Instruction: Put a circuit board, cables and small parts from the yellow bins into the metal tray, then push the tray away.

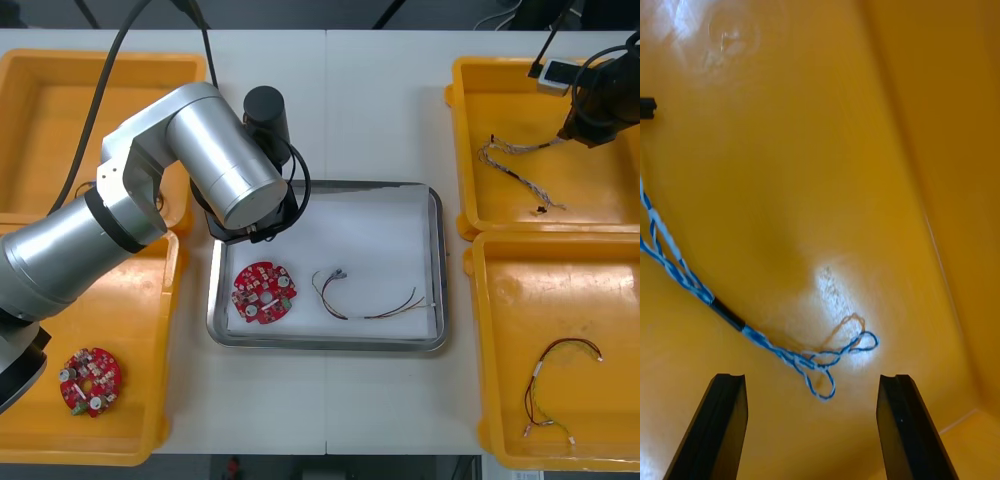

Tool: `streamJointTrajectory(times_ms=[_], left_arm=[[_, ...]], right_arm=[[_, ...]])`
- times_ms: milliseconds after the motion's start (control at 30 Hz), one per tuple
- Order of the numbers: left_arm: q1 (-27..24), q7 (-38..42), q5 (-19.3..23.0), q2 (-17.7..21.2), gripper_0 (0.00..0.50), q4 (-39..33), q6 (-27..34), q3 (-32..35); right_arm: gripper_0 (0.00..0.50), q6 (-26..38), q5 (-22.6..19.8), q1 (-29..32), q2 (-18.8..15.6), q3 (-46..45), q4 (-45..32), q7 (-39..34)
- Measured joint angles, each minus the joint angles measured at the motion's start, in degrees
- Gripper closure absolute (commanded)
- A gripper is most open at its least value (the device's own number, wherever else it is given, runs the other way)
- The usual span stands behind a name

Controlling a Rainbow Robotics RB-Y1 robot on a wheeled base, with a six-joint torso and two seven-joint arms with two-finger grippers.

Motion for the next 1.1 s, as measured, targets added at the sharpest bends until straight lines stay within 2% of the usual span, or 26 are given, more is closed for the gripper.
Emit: streamJointTrajectory(times_ms=[300,433,500,567,700,867,1100], left_arm=[[0.0,0.0,-0.3,0.0,0.468,0.5,-0.6,-1.3],[0.0,0.0,-0.9,0.0,0.418,0.6,-0.8,-1.5],[0.0,0.0,-1.1,0.0,0.354,0.7,-0.8,-1.6],[0.0,0.0,-1.3,0.0,0.311,0.7,-0.8,-1.6],[0.0,0.0,-1.7,0.0,0.155,0.7,-0.8,-1.6],[0.0,0.0,-2.0,0.0,0.101,0.7,-0.8,-1.6],[0.0,0.0,-2.2,0.0,0.076,0.6,-0.8,-1.6]], right_arm=[[0.000,-4.0,-2.1,-0.1,1.1,6.4,0.1,0.0],[0.000,-4.3,-2.9,-0.1,1.1,8.2,0.1,0.0],[0.000,-4.3,-3.3,-0.1,1.1,8.5,0.1,0.0],[0.000,-4.3,-3.8,-0.1,1.1,8.7,0.1,0.0],[0.000,-4.3,-7.3,-0.1,1.1,10.2,0.3,0.0],[0.000,-4.4,-10.1,-0.2,1.1,12.7,1.4,0.0],[0.000,-4.4,-10.7,-0.5,1.1,12.9,2.6,0.0]])
